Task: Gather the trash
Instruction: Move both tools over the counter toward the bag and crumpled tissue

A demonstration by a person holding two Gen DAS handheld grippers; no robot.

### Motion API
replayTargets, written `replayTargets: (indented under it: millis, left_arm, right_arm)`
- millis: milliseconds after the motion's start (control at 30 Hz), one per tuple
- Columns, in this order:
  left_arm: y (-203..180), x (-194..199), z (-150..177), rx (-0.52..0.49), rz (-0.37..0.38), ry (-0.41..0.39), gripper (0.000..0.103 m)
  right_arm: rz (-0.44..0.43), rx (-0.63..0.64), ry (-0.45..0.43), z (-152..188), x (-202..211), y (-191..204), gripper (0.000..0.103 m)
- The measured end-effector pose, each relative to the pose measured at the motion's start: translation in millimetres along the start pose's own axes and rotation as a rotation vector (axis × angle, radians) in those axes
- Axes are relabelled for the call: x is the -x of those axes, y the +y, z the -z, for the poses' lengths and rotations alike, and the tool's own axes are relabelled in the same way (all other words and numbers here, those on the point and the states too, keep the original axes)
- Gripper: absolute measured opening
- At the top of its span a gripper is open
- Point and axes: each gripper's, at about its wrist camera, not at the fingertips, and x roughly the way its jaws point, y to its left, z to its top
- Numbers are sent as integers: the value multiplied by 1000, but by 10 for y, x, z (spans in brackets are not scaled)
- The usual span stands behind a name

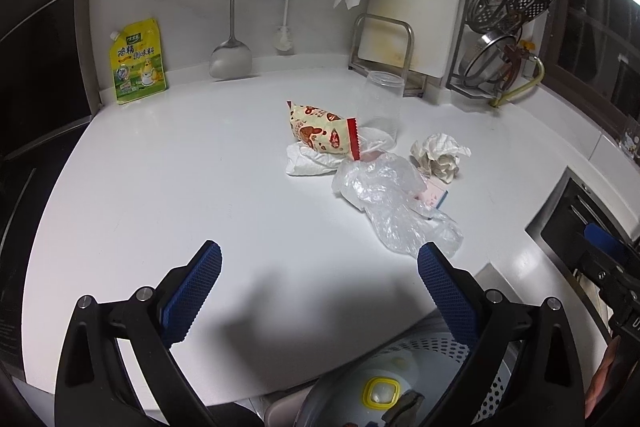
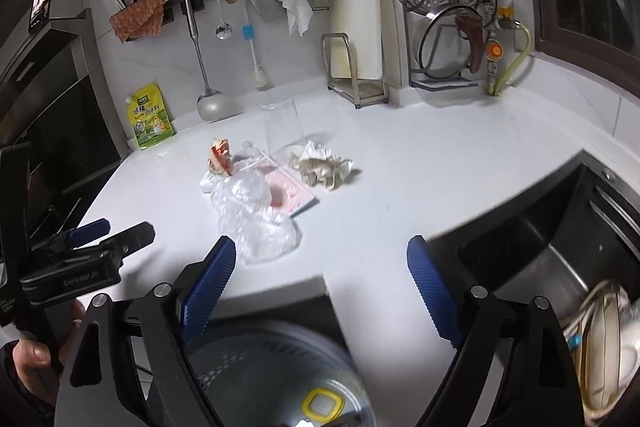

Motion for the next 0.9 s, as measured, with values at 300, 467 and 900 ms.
replayTargets:
  millis: [300, 467, 900]
  left_arm:
    - [-9, -213, -145, 31, -55, 1, 97]
    - [-30, -373, -208, 77, -71, 24, 97]
    - [-85, -559, -176, 100, -92, 63, 97]
  right_arm:
    - [-28, 48, 23, -276, -466, -30, 84]
    - [-35, 78, 55, -407, -802, -29, 84]
    - [-66, 136, 148, -714, -1509, 6, 84]
